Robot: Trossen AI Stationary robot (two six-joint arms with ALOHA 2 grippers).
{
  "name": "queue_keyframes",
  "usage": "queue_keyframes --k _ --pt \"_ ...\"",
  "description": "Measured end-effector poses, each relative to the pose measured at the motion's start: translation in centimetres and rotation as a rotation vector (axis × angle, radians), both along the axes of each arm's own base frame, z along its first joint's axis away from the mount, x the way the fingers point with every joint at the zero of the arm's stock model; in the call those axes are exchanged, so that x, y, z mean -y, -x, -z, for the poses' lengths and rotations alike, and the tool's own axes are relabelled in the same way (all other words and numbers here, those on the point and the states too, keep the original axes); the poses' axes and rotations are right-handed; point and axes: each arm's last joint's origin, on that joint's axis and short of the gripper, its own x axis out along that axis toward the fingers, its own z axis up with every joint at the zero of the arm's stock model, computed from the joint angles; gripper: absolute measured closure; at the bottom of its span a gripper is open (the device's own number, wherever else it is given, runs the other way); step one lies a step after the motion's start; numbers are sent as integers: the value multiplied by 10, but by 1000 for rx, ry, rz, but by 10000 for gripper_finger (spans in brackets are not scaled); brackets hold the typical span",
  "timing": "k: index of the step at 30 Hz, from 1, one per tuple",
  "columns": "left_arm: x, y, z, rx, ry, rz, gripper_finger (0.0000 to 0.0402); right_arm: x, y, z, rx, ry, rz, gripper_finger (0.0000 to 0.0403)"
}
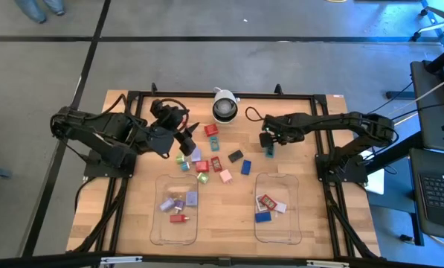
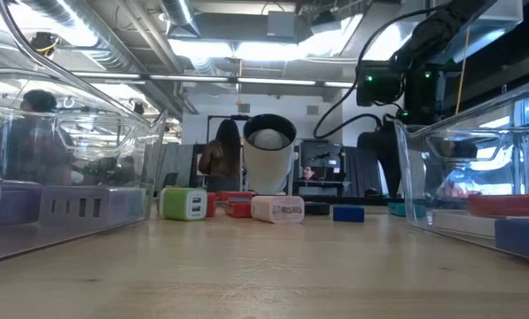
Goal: Pick & Place Office items
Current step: Put the right light blue timer into the right transparent bin
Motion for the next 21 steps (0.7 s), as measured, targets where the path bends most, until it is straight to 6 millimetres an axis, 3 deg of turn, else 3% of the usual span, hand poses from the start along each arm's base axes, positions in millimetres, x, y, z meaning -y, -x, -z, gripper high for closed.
queue_keyframes --k 11,21 --pt "-1 0 0 8 16 -2 162 16 -2 -1 103 -40 -4 80" --pt "0 1 3 -15 55 25 162 8 1 6 97 -70 16 80"
